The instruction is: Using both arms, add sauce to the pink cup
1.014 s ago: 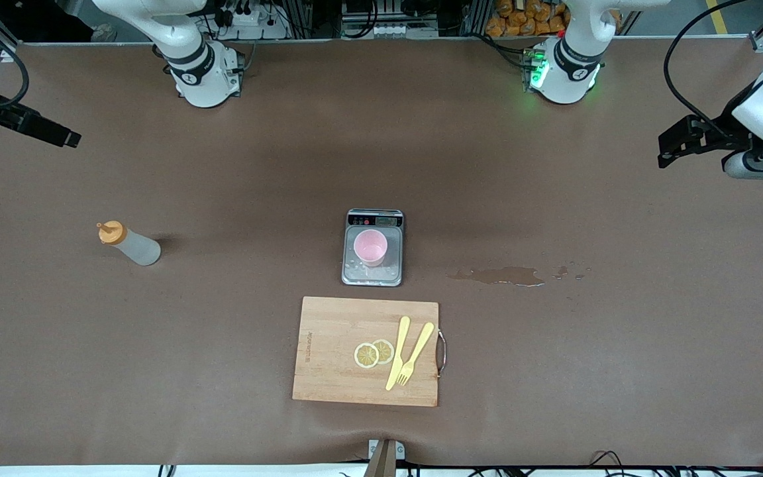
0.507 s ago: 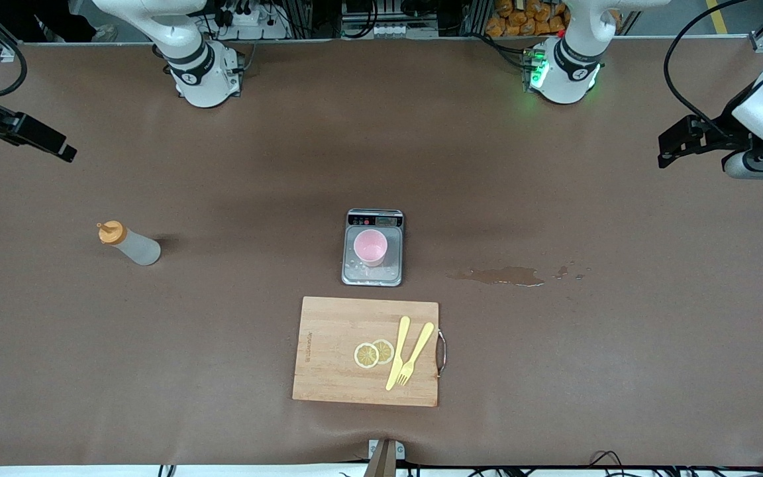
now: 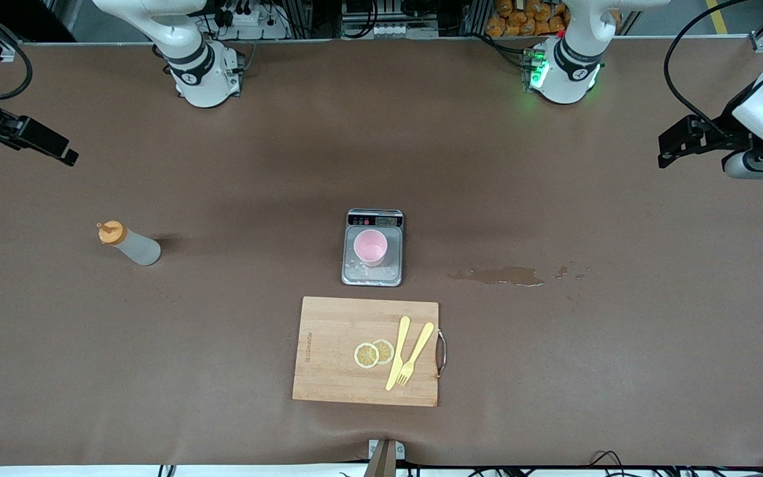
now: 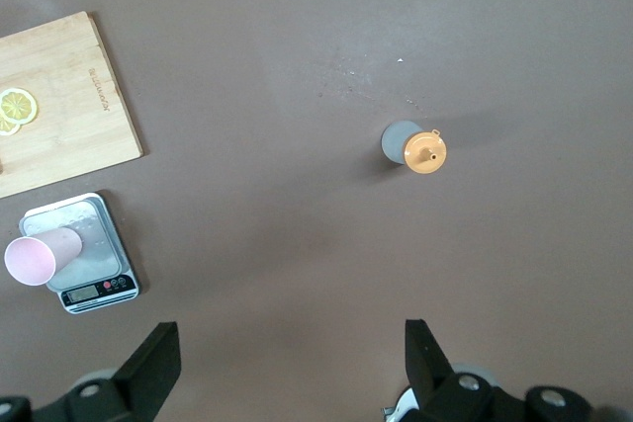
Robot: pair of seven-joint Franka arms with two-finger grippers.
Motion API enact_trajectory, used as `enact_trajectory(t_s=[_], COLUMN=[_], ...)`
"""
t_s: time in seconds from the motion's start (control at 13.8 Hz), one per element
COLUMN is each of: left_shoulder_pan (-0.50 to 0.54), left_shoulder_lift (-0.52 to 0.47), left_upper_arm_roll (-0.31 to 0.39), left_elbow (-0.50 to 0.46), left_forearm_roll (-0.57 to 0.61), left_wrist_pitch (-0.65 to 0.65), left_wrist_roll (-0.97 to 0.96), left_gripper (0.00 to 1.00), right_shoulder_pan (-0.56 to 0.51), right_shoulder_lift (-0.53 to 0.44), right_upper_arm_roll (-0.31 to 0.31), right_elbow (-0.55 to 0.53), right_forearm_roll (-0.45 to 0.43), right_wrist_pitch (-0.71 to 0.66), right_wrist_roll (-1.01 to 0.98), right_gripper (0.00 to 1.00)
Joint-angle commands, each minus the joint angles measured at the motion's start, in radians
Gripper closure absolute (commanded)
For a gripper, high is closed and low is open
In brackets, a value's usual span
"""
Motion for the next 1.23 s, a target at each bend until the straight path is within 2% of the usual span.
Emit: enact_trajectory(t_s=[0.0,0.8,1.16], left_shoulder_pan=[0.005,0.005,0.007], left_shoulder_lift=[-0.001,0.001,0.002], left_upper_arm_roll=[-0.001,-0.001,-0.001], left_elbow=[0.011,0.009,0.011], left_forearm_roll=[-0.005,-0.002,-0.005], left_wrist_pitch=[-0.010,-0.010,-0.010], left_wrist_roll=[0.002,0.002,0.003], left_gripper=[0.00,0.00,0.00], right_shoulder_pan=[-0.034,-0.021,-0.018], right_shoulder_lift=[-0.019,-0.022,-0.022], right_upper_arm_roll=[0.012,0.009,0.012], right_elbow=[0.007,0.018,0.016], right_forearm_roll=[-0.020,-0.030,-0.052], right_wrist_pitch=[0.010,0.008,0.013], right_wrist_roll=[-0.015,-0.018,-0.164], right_gripper=[0.00,0.00,0.00])
